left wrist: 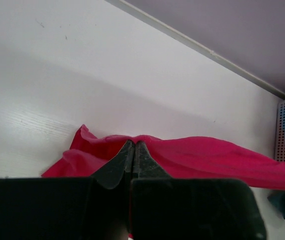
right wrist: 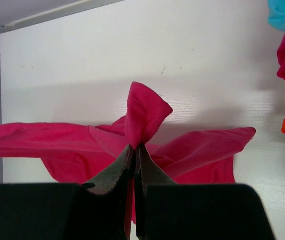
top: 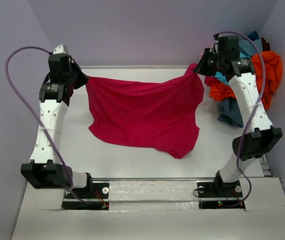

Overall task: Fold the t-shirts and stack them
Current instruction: Flatten the tshirt out

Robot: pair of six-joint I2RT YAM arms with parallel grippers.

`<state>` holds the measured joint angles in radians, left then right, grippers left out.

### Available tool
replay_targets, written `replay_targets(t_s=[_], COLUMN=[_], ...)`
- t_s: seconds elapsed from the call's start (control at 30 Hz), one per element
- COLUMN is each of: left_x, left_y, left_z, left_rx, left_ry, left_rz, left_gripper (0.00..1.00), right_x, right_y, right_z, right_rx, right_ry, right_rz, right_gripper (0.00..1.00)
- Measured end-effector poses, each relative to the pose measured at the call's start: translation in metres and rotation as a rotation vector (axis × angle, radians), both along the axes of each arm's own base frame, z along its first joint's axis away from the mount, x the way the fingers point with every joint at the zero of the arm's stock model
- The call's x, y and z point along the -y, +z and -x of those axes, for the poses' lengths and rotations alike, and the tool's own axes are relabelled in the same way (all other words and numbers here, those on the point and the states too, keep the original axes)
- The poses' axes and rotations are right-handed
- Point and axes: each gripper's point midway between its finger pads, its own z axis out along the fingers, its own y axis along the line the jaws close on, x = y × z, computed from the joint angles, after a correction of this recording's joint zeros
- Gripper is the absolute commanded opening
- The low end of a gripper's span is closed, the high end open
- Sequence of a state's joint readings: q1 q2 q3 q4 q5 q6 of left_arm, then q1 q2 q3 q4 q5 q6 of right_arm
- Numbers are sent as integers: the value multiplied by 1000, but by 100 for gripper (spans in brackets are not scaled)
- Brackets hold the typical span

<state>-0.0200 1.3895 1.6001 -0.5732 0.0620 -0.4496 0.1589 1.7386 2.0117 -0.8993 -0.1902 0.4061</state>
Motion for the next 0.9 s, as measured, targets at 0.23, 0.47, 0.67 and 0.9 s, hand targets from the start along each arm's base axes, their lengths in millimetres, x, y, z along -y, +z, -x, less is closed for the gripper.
replay_targets(t_s=[0.23, 0.47, 0.67, 0.9], left_x=[-8, -17, -22, -26], left_y=[9, 47, 71, 88], left_z=[45, 87, 120, 139], left_rx=[55, 185, 289, 358], left_ry=[46, 86, 100, 106], left_rz=[-28, -56, -72, -94], left_gripper=[6, 6, 6, 6], right_x=[8, 6, -2, 4], right_y=[36, 73, 95, 132], right_z=[42, 80, 109, 129], right_rx=[77, 162, 216, 299], right_ry=[-9, 10, 43, 43], right_rz=[3, -7, -17, -15], right_gripper=[7, 7, 7, 7])
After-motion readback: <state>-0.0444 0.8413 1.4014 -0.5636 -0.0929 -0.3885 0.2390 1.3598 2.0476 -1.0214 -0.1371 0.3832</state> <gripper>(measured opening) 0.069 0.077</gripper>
